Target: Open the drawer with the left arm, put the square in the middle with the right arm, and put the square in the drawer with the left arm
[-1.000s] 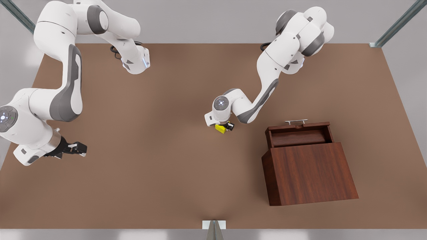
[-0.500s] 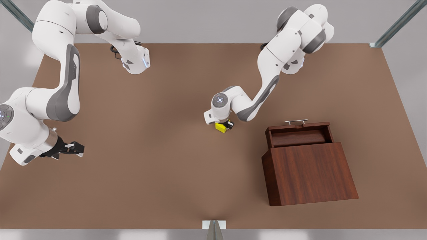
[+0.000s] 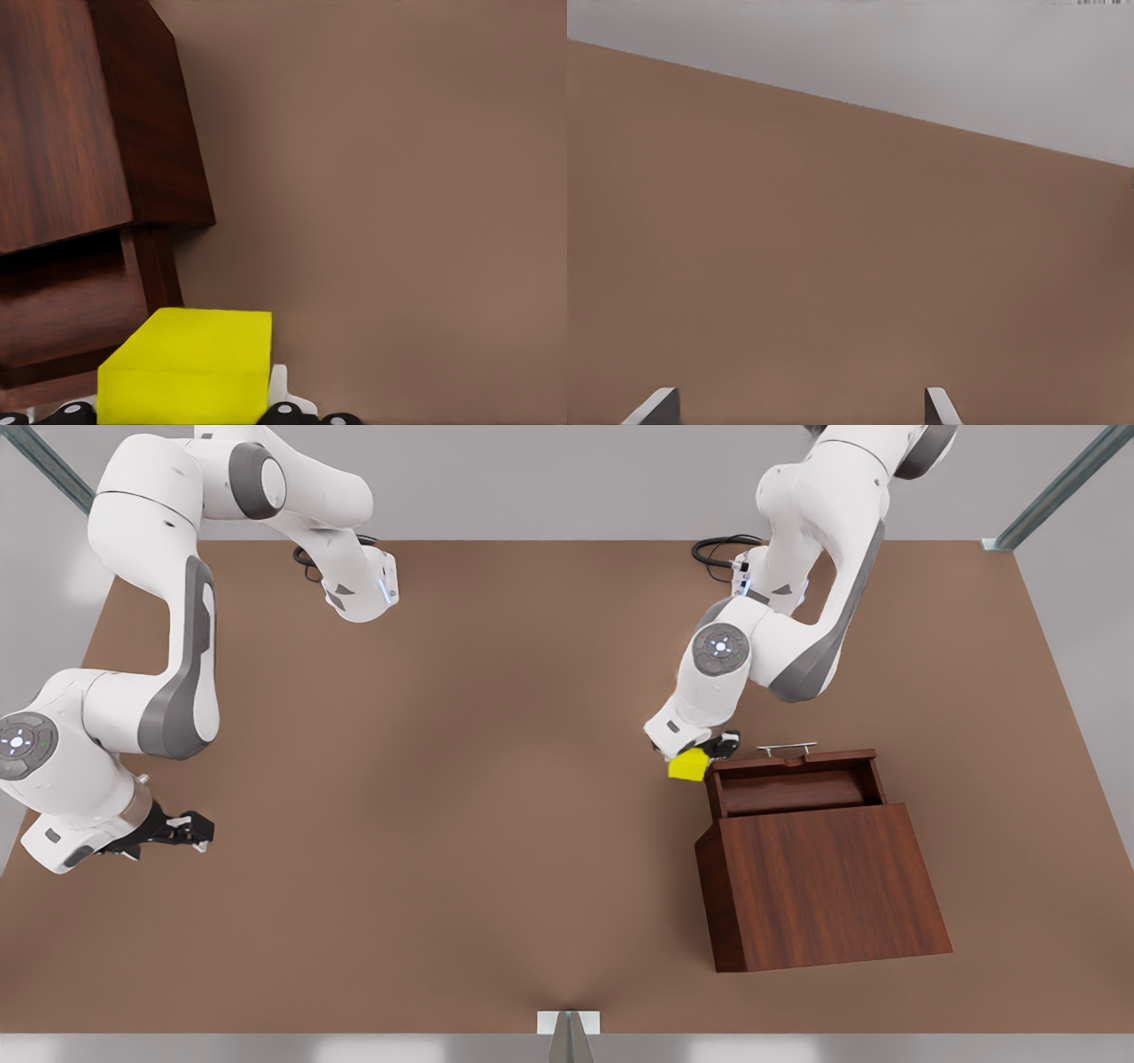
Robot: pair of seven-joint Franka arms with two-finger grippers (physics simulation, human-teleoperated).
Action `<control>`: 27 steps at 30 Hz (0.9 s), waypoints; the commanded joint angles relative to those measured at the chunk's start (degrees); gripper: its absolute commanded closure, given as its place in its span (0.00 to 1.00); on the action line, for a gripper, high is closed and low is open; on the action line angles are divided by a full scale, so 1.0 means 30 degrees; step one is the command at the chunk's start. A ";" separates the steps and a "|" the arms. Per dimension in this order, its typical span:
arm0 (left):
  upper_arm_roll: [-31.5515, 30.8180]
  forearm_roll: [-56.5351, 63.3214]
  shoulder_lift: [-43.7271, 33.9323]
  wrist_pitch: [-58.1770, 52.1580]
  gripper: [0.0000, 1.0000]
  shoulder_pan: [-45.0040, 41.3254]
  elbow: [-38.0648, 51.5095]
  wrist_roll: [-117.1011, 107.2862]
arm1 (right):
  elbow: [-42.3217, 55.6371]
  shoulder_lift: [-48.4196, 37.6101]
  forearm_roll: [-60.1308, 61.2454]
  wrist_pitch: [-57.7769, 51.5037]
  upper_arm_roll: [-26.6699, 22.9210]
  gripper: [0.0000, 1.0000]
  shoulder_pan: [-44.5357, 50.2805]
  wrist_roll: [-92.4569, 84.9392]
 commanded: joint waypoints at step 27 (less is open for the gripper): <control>0.0078 -0.2240 0.0834 -0.1062 0.32 0.6286 -0.0631 0.1749 | 0.1342 -0.2089 0.2291 -0.8351 -0.0323 0.00 -0.2298 -0.5455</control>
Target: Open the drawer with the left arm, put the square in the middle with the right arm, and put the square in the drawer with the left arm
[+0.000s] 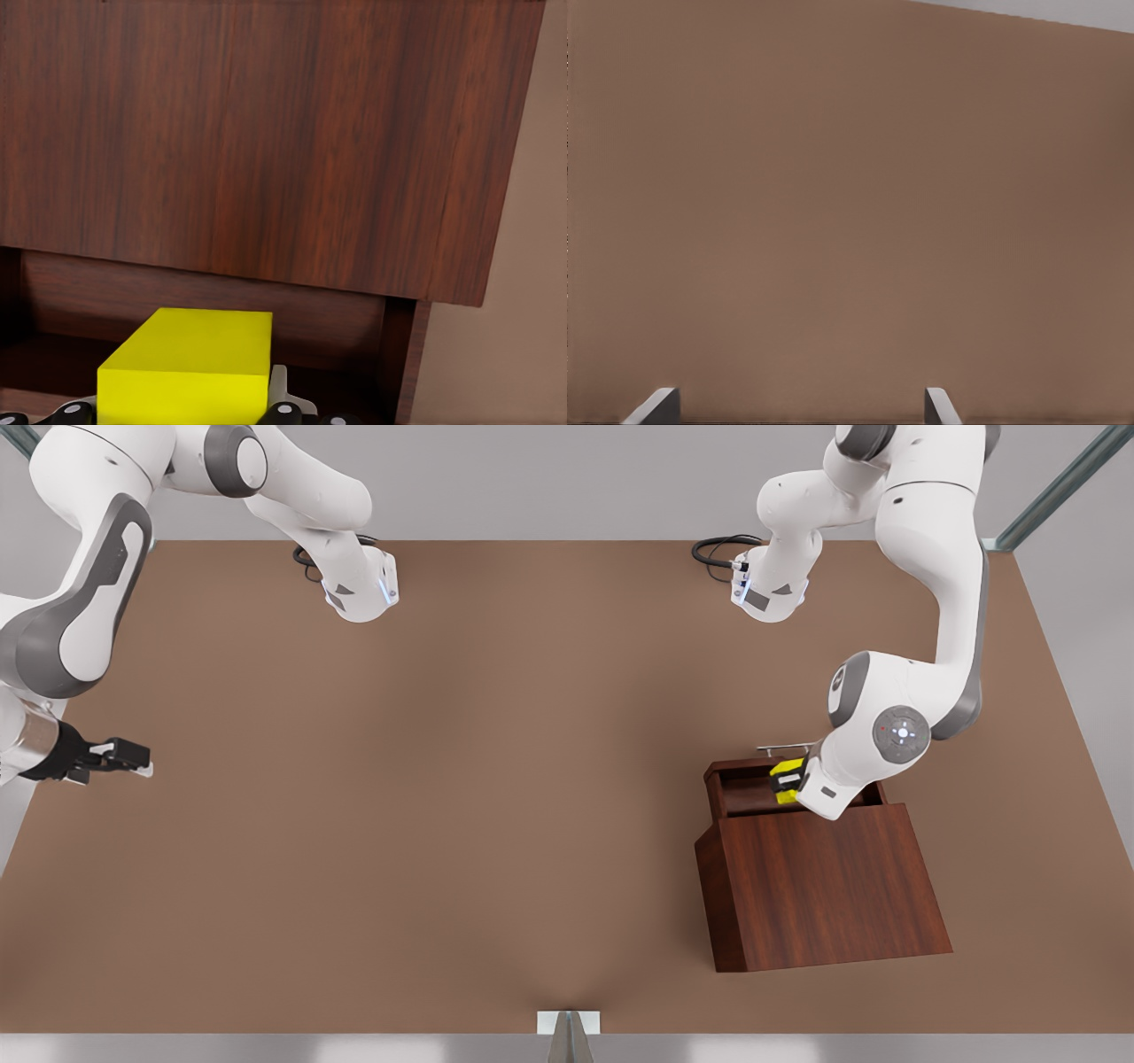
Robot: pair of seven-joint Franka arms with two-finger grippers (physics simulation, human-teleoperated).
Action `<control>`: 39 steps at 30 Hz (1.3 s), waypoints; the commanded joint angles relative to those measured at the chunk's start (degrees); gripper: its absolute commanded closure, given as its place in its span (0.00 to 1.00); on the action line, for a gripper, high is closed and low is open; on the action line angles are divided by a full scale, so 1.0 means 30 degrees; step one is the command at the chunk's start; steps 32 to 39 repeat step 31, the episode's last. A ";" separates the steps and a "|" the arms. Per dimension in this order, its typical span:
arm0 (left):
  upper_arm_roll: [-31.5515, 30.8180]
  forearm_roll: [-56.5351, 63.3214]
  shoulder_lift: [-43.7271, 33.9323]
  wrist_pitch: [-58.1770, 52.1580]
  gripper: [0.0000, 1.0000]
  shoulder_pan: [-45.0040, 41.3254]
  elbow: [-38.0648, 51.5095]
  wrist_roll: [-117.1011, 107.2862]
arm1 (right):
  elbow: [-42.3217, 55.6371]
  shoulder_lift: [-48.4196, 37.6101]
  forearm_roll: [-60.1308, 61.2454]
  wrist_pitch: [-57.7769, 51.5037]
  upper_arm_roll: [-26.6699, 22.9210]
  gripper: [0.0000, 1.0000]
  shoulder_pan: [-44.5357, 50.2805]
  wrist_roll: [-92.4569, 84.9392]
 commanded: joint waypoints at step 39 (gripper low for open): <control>-0.0156 -0.0811 -0.4374 -0.7652 0.00 0.0055 0.4381 0.2989 | 0.0494 0.1558 -0.0008 0.0510 0.0900 0.00 -0.0142 -0.1675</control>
